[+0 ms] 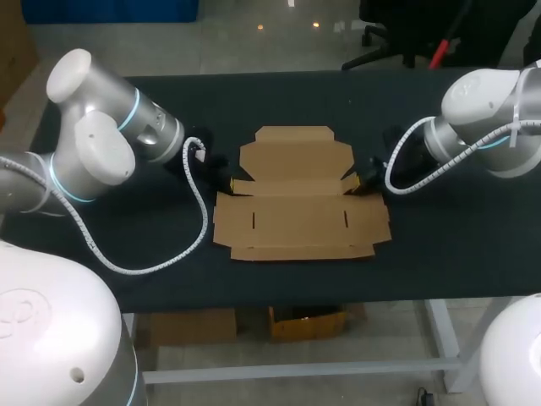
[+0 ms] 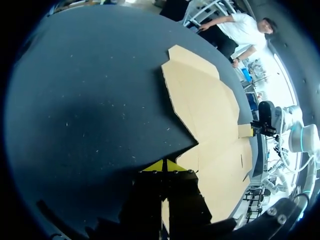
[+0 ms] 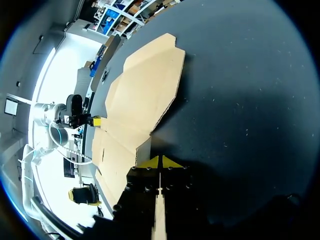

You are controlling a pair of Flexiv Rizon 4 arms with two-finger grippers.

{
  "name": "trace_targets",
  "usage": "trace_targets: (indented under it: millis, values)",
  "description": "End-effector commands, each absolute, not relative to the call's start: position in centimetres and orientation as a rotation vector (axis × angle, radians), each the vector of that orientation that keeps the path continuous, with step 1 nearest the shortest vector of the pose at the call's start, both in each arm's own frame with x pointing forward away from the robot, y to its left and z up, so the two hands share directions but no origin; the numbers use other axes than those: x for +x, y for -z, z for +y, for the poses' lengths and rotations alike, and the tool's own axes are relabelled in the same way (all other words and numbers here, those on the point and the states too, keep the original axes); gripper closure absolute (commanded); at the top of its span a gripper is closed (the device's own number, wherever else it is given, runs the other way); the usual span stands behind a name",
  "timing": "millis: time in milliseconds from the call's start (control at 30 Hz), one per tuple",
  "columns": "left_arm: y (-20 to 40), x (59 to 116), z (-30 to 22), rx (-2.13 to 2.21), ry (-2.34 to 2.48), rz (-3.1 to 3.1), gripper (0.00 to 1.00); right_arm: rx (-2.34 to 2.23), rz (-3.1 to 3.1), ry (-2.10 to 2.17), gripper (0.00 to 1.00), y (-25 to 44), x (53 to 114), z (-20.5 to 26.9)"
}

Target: Assemble the packaging by folding the flat box into shape, placing the metal phone stand inside, and closing the box properly

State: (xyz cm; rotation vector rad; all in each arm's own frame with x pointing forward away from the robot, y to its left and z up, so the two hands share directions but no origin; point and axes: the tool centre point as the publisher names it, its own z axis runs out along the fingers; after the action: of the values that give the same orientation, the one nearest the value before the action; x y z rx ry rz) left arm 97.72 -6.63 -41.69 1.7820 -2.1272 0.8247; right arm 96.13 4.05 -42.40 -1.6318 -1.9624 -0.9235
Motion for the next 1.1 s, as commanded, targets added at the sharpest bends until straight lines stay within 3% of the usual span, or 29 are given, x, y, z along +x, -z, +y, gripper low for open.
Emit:
trace_targets:
  millis: [33, 1100]
  values:
    - [42.1, 97.9, -6.6, 1.788, -0.816, -2.125, 1.00, -1.627, -1.960, 0.927, 1.00, 42.3, 96.1, 3.9]
    - [40.0, 97.4, -8.2, 1.799, -0.830, -2.211, 1.00, -1.691, -1.982, 0.877, 1.00, 41.9, 96.0, 4.1]
